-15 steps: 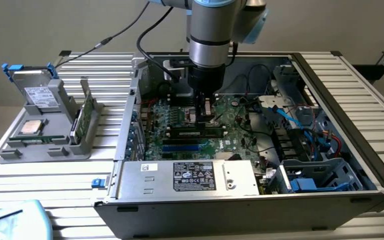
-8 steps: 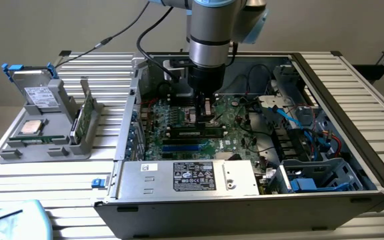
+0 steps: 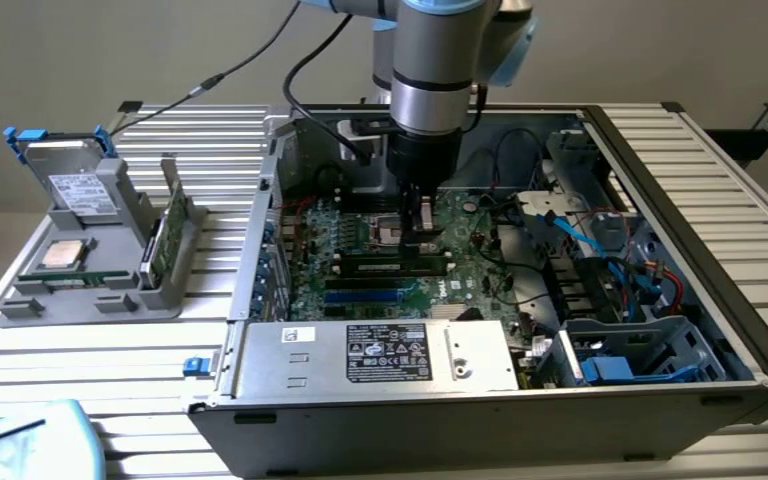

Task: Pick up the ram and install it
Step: 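Press down the ram until it locks into place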

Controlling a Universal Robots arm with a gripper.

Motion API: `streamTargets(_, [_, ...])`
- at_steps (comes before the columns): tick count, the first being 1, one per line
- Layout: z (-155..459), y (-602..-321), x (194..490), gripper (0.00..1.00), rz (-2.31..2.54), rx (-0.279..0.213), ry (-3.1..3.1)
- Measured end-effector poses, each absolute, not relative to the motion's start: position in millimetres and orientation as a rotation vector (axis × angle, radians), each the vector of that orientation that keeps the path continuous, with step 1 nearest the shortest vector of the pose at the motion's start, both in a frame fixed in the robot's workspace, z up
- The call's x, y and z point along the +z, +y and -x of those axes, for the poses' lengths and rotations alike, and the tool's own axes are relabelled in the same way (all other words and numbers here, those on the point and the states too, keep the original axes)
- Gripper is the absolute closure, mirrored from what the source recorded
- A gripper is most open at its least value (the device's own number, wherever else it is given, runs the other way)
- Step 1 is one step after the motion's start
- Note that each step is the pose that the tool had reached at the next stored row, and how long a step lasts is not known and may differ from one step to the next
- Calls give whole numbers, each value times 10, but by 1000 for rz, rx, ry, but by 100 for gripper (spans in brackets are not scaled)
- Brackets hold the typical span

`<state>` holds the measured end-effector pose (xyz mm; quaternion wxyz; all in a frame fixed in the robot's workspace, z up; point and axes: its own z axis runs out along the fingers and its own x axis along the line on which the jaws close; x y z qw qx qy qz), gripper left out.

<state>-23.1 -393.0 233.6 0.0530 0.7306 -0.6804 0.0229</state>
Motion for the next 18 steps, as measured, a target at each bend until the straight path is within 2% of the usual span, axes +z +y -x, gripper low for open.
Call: streamTargets(18, [26, -3936, 2308, 90, -2221, 69, -2068])
